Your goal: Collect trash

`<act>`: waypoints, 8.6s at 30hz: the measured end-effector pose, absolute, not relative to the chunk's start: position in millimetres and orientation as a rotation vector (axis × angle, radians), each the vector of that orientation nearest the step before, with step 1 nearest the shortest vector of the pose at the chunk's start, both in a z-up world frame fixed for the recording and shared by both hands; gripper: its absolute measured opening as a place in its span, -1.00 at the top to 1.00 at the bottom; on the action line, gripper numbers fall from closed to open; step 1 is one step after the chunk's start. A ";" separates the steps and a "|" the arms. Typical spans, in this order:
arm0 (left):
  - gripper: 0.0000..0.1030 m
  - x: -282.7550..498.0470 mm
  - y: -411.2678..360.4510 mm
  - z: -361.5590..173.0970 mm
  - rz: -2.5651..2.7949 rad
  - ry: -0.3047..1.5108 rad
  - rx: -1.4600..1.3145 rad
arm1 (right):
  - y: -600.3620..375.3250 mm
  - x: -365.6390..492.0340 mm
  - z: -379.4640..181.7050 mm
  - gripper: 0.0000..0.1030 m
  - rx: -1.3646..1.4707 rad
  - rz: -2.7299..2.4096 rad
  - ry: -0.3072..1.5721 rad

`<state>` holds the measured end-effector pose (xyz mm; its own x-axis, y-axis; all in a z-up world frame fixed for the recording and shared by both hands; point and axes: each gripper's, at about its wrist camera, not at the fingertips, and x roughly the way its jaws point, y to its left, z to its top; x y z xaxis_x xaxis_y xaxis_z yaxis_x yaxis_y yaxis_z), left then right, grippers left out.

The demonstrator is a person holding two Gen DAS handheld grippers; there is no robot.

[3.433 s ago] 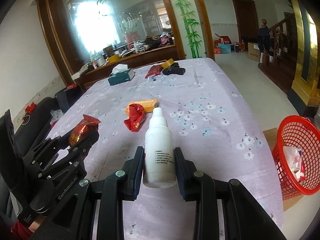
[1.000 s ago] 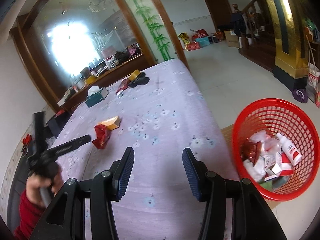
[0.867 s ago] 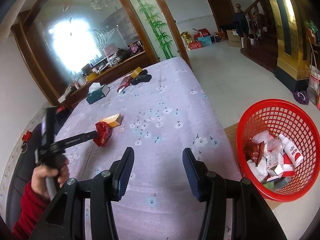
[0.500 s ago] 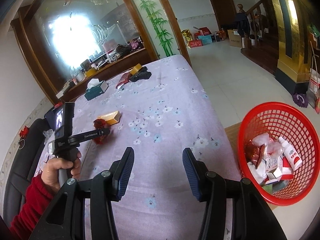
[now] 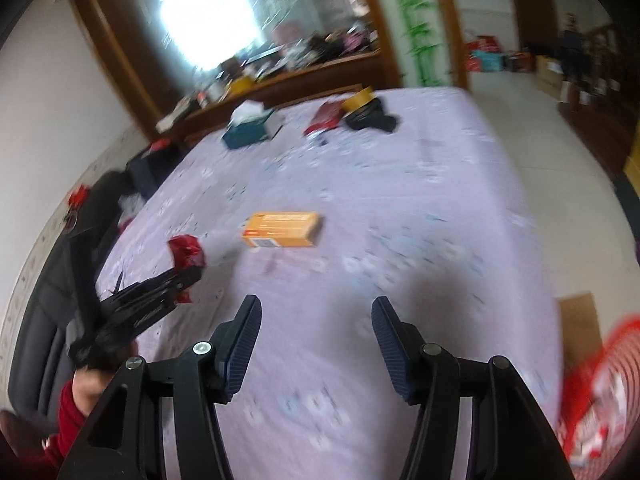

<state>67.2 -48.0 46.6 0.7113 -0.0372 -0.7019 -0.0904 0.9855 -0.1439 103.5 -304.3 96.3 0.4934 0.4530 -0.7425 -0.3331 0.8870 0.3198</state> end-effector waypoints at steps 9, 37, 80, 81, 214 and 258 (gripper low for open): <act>0.37 70.1 -31.9 37.8 0.057 0.745 -0.197 | -222.2 217.1 57.8 -0.19 0.098 0.549 0.980; 0.37 72.2 -23.7 31.2 0.053 0.763 -0.215 | -156.1 185.3 12.0 -0.09 -0.255 0.560 1.053; 0.36 -37.3 -134.4 70.3 -0.175 0.686 -0.020 | -300.6 -49.0 79.6 -0.09 0.051 0.149 0.699; 0.36 -37.2 -134.2 70.4 -0.179 0.686 -0.021 | -300.9 -49.8 80.0 -0.09 0.048 0.147 0.697; 0.35 7.5 -461.6 62.7 -0.790 0.874 0.134 | -608.4 -100.0 94.8 -0.10 0.455 -0.329 0.616; -0.91 -119.2 -283.2 67.4 -0.409 0.561 0.233 | -490.7 -220.6 102.7 -1.00 0.139 -0.710 0.536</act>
<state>-119.2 -283.2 67.4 0.7698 -0.3105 -0.5576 0.4356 0.8942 0.1035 -220.6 -490.7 102.7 0.6303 -0.5835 -0.5121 0.6529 0.7553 -0.0569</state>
